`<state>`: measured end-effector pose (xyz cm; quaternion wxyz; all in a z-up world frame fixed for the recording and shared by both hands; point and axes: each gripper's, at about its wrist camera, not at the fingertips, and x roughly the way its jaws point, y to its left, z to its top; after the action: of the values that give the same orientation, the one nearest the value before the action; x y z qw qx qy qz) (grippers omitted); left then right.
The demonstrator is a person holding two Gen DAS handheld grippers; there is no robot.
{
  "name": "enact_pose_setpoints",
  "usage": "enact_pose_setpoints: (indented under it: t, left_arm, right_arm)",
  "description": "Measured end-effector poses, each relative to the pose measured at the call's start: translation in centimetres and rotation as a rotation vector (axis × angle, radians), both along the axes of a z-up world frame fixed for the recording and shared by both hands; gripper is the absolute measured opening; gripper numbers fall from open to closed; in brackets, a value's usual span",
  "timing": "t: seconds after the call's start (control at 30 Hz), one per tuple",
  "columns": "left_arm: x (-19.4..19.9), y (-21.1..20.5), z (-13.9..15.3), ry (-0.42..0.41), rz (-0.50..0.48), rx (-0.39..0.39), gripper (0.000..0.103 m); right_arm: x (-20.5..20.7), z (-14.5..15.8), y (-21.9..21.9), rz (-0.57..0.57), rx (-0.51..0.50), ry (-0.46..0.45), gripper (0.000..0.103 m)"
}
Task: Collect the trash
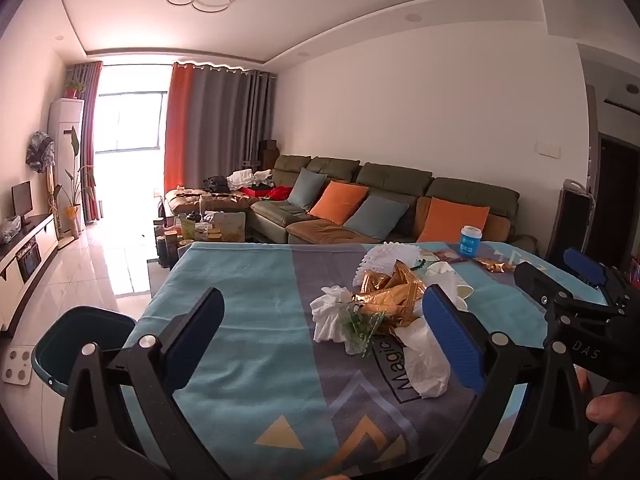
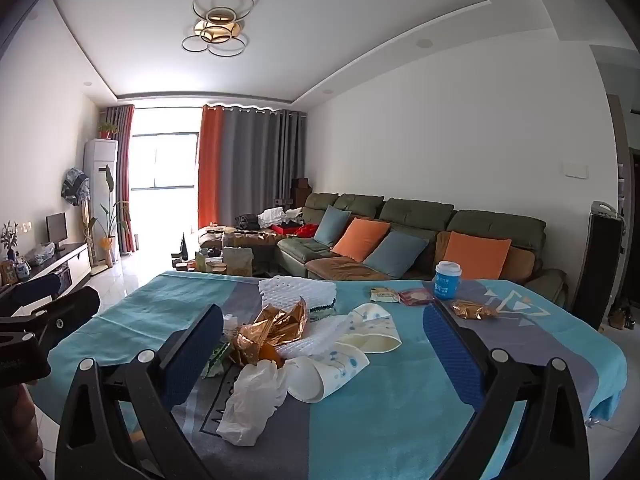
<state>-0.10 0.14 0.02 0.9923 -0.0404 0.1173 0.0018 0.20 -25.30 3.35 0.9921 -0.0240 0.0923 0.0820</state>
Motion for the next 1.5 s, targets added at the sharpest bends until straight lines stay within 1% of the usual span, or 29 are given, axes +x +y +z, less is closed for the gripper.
enact_pose_setpoints:
  t: [0.17, 0.3, 0.33, 0.4, 0.53, 0.7, 1.07, 1.5]
  left_arm:
    - [0.1, -0.3, 0.3, 0.003, -0.004, 0.013, 0.098]
    - [-0.1, -0.2, 0.4, 0.006, -0.004, 0.01, 0.098]
    - [-0.2, -0.2, 0.5, 0.009, -0.005, 0.011, 0.098]
    - [-0.4, -0.1, 0.7, 0.011, -0.002, 0.014, 0.098]
    - [0.4, 0.0, 0.3, 0.024, 0.012, 0.009, 0.098]
    - [0.6, 0.4, 0.1, 0.027, 0.026, 0.002, 0.098]
    - [0.8, 0.8, -0.2, 0.024, 0.027, 0.001, 0.098]
    - [-0.3, 0.3, 0.1, 0.002, 0.025, 0.023, 0.098]
  right_arm:
    - [0.2, 0.2, 0.1, -0.004, 0.003, 0.001, 0.097]
    - [0.2, -0.3, -0.2, -0.006, 0.004, -0.006, 0.097]
    - [-0.2, 0.2, -0.4, -0.009, 0.005, -0.003, 0.097]
    - [-0.2, 0.1, -0.4, -0.009, 0.012, 0.001, 0.097]
    - [0.6, 0.3, -0.1, -0.008, 0.01, 0.031, 0.097]
    - [0.6, 0.1, 0.1, -0.006, 0.009, 0.038, 0.097]
    - [0.4, 0.4, -0.2, -0.014, 0.016, 0.027, 0.097]
    - [-0.4, 0.7, -0.3, -0.013, 0.023, -0.001, 0.097]
